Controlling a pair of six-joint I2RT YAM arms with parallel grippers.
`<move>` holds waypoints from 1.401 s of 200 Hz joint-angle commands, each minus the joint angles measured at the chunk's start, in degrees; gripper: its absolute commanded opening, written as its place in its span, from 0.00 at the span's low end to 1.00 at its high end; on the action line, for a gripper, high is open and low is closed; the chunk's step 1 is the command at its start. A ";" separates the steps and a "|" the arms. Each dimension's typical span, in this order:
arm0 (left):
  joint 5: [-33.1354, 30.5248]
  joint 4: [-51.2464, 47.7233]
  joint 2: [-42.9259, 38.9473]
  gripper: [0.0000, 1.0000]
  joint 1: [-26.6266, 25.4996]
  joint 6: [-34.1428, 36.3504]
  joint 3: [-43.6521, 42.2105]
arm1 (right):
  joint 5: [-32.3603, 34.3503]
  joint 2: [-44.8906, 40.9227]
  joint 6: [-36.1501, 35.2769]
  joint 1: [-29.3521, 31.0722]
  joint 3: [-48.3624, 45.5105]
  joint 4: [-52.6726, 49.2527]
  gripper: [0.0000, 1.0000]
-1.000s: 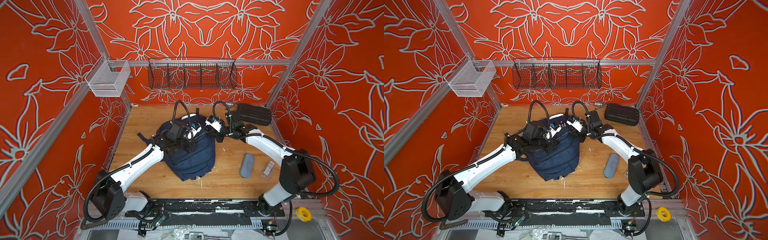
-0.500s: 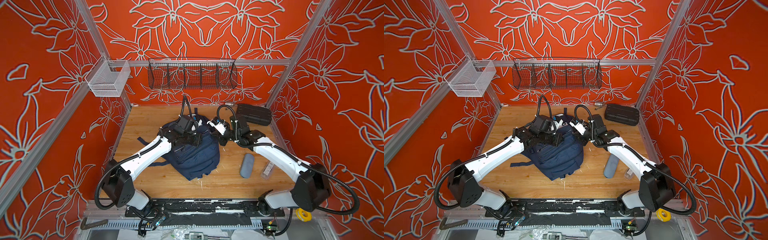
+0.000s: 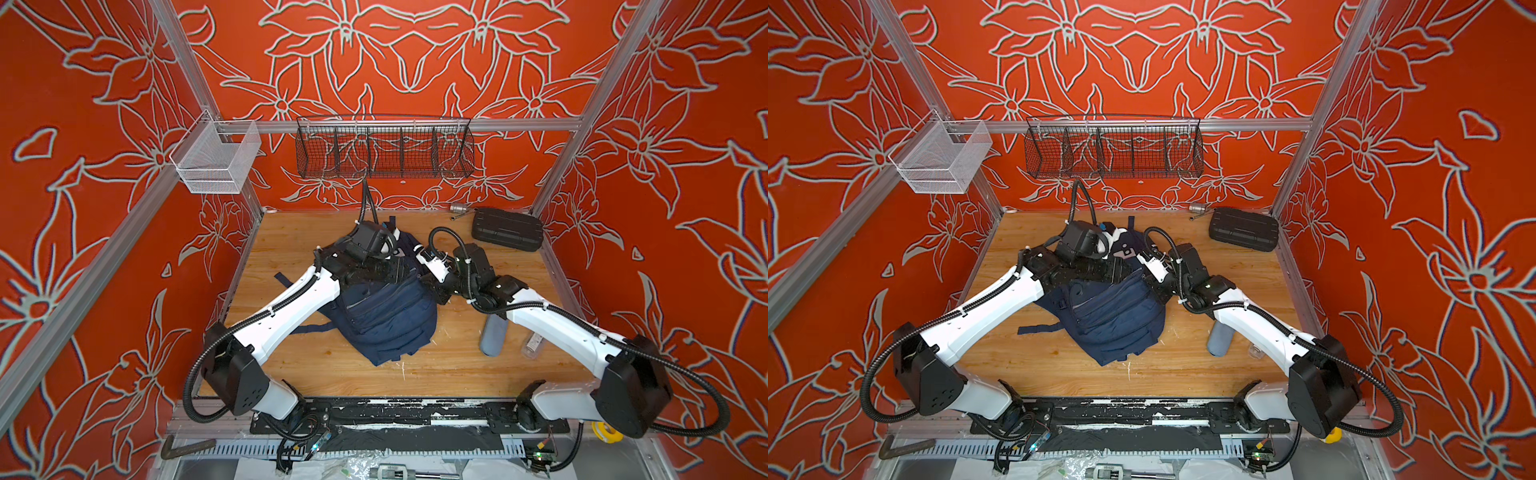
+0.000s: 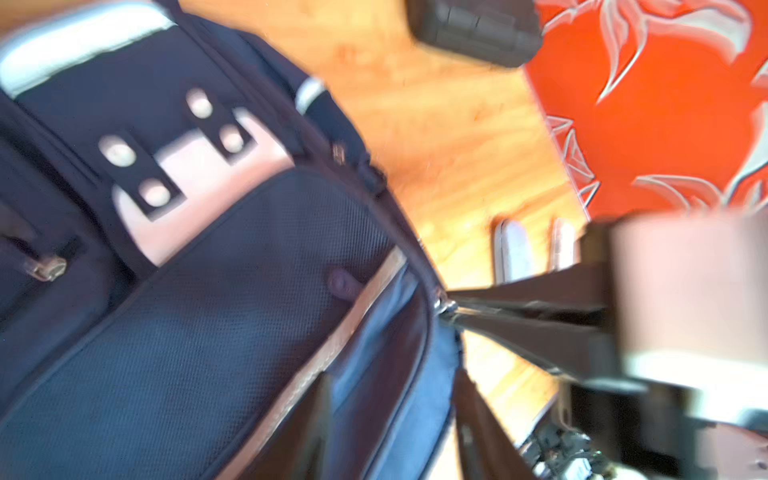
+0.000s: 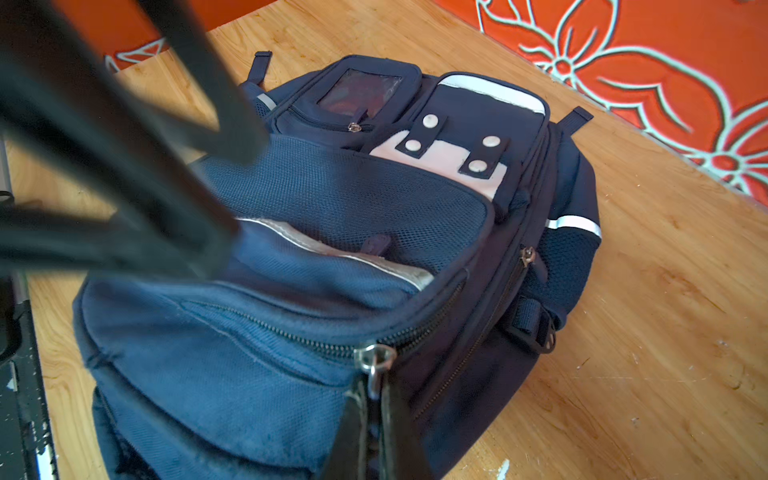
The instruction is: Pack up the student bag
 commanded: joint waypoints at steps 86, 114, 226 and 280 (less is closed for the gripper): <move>-0.37 -33.94 28.76 0.63 1.32 -4.09 38.46 | 2.48 -1.45 -10.29 4.82 -7.96 13.59 0.00; -0.64 -42.57 37.07 0.62 -0.16 -0.55 48.15 | 5.17 -1.26 -11.59 5.76 -8.91 14.75 0.00; -9.47 -55.50 48.50 0.47 -5.36 6.98 57.50 | 9.13 0.06 -15.67 6.84 -6.86 11.08 0.00; -4.00 -55.40 50.29 0.00 -4.84 3.39 62.41 | 10.25 0.35 -16.81 8.64 -4.65 7.12 0.00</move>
